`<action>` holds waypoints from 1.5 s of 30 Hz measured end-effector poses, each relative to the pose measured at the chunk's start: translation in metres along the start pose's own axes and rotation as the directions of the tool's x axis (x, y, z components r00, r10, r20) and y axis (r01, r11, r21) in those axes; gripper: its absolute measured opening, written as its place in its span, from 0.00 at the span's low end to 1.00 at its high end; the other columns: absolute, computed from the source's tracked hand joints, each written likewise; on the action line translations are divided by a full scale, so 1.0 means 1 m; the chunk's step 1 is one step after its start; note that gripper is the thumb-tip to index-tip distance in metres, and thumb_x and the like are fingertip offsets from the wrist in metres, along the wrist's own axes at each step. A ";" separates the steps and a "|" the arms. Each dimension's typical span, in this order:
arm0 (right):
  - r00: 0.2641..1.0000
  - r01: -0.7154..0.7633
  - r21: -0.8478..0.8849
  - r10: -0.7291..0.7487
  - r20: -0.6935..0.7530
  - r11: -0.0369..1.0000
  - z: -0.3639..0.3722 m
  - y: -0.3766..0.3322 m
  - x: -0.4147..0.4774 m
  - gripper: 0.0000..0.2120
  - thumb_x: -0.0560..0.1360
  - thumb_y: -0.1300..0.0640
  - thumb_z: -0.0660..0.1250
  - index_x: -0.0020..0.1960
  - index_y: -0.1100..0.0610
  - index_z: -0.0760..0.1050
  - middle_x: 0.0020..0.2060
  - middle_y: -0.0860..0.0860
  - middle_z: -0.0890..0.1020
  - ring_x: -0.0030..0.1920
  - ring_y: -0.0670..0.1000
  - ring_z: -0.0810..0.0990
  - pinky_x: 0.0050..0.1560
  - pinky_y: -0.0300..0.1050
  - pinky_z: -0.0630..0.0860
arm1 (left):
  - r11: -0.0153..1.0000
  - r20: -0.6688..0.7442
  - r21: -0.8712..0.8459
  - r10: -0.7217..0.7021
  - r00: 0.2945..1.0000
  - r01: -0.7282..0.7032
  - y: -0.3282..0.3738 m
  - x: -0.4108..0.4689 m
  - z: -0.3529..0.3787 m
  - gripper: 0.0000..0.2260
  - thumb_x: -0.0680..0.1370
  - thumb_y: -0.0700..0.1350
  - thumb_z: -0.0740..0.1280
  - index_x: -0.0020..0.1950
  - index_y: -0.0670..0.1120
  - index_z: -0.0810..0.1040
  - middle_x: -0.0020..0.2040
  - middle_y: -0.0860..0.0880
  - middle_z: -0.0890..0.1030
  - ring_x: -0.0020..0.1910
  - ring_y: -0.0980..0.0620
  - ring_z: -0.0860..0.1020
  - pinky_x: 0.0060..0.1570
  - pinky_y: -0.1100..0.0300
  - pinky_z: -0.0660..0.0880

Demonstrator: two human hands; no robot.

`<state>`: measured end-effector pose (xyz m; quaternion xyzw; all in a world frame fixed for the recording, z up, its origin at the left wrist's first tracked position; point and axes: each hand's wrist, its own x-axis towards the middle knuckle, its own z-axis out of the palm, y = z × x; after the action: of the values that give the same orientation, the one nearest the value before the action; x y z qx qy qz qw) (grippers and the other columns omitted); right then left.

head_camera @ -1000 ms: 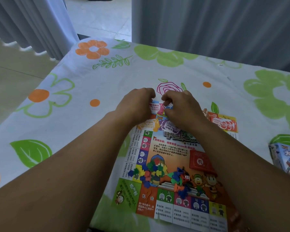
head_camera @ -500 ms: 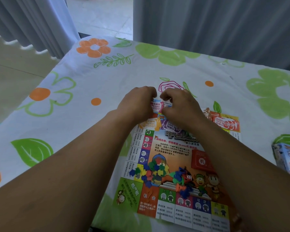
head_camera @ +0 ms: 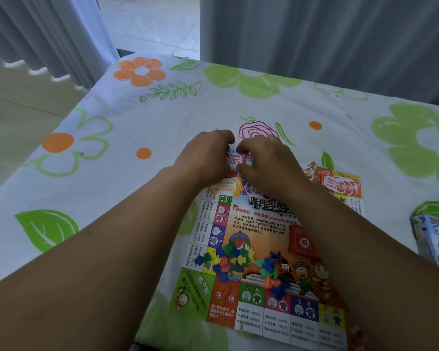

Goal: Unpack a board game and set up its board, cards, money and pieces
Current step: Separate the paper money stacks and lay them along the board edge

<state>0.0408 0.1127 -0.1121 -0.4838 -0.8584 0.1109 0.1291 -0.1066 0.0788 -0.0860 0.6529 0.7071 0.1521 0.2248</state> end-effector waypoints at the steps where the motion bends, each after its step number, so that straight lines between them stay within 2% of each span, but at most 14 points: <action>1: 1.000 0.002 -0.003 -0.002 0.004 1.000 0.000 0.000 0.000 0.13 0.76 0.54 0.68 0.60 0.54 0.78 0.54 0.53 0.82 0.56 0.57 0.75 0.56 0.56 0.75 | 1.000 0.005 -0.004 0.000 1.000 0.000 0.000 0.000 -0.001 0.25 0.73 0.40 0.70 0.70 0.47 0.73 0.62 0.48 0.81 0.60 0.47 0.78 0.58 0.49 0.77; 10: 1.000 0.004 -0.020 -0.004 0.011 1.000 0.000 0.000 0.000 0.12 0.76 0.52 0.68 0.57 0.54 0.79 0.52 0.52 0.82 0.54 0.55 0.75 0.55 0.56 0.75 | 1.000 -0.005 -0.004 0.002 1.000 -0.002 -0.001 0.000 0.001 0.25 0.73 0.40 0.71 0.69 0.46 0.73 0.61 0.47 0.81 0.58 0.47 0.79 0.58 0.48 0.77; 15: 0.999 -0.028 0.019 0.028 0.032 0.999 -0.009 0.001 0.000 0.15 0.76 0.52 0.69 0.61 0.55 0.78 0.56 0.53 0.82 0.58 0.56 0.75 0.57 0.56 0.75 | 1.000 -0.018 0.005 0.014 1.000 -0.014 -0.002 0.001 0.000 0.25 0.73 0.41 0.71 0.70 0.47 0.73 0.63 0.48 0.81 0.59 0.47 0.79 0.57 0.49 0.78; 18: 0.994 -0.104 0.073 0.102 0.033 0.992 -0.025 0.013 -0.001 0.16 0.75 0.57 0.69 0.62 0.56 0.78 0.58 0.53 0.81 0.59 0.56 0.75 0.58 0.55 0.74 | 1.000 -0.045 0.003 0.022 0.999 -0.022 -0.001 0.003 -0.002 0.26 0.73 0.39 0.71 0.71 0.48 0.72 0.65 0.48 0.78 0.63 0.48 0.76 0.58 0.51 0.76; 23: 0.973 -0.230 0.156 0.226 0.045 0.961 -0.047 0.043 -0.009 0.18 0.71 0.66 0.66 0.58 0.54 0.79 0.52 0.49 0.80 0.54 0.54 0.77 0.56 0.54 0.76 | 0.995 -0.037 -0.013 0.096 0.995 -0.097 0.013 0.008 0.003 0.25 0.72 0.38 0.72 0.69 0.51 0.75 0.64 0.51 0.79 0.63 0.50 0.76 0.59 0.54 0.75; 26: 0.973 -0.217 0.152 0.202 0.108 0.964 -0.053 0.050 -0.013 0.18 0.70 0.65 0.69 0.57 0.51 0.79 0.52 0.47 0.80 0.52 0.51 0.77 0.54 0.51 0.77 | 0.990 -0.004 0.057 0.129 0.992 -0.128 0.025 0.012 0.013 0.26 0.71 0.39 0.73 0.68 0.54 0.75 0.63 0.53 0.80 0.61 0.50 0.77 0.59 0.52 0.74; 32: 0.965 -0.194 0.104 0.171 0.201 0.975 -0.056 0.053 -0.020 0.20 0.69 0.59 0.74 0.60 0.49 0.77 0.55 0.45 0.80 0.53 0.50 0.79 0.55 0.52 0.78 | 0.967 0.034 0.204 0.149 0.988 -0.153 0.037 0.015 0.022 0.25 0.73 0.43 0.71 0.69 0.56 0.71 0.65 0.53 0.79 0.63 0.50 0.76 0.62 0.47 0.61; 37: 0.965 -0.138 0.033 0.127 0.229 0.990 -0.055 0.052 -0.023 0.22 0.69 0.54 0.75 0.62 0.48 0.75 0.55 0.46 0.79 0.54 0.52 0.77 0.54 0.50 0.75 | 0.957 0.038 0.241 0.160 0.986 -0.164 0.043 0.016 0.029 0.23 0.76 0.45 0.70 0.70 0.56 0.71 0.64 0.53 0.79 0.64 0.50 0.75 0.63 0.45 0.60; 42: 0.970 -0.103 -0.013 0.104 0.219 0.995 -0.048 0.054 -0.023 0.21 0.69 0.54 0.75 0.60 0.49 0.75 0.52 0.47 0.81 0.54 0.53 0.76 0.54 0.54 0.75 | 0.952 0.052 0.258 0.155 0.986 -0.164 0.042 0.018 0.032 0.22 0.77 0.45 0.69 0.70 0.57 0.70 0.63 0.53 0.80 0.63 0.50 0.76 0.64 0.44 0.59; 45: 0.977 -0.100 -0.008 0.100 0.188 0.995 -0.044 0.055 -0.021 0.22 0.70 0.55 0.74 0.62 0.48 0.75 0.52 0.44 0.80 0.56 0.51 0.74 0.54 0.51 0.73 | 0.953 0.045 0.257 0.152 0.987 -0.159 0.042 0.019 0.034 0.21 0.77 0.45 0.68 0.69 0.57 0.71 0.62 0.54 0.80 0.63 0.50 0.76 0.63 0.44 0.58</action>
<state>0.1101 0.1254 -0.0899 -0.5137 -0.8413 0.1629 0.0420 -0.0540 0.0996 -0.0960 0.7322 0.6646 0.0671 0.1333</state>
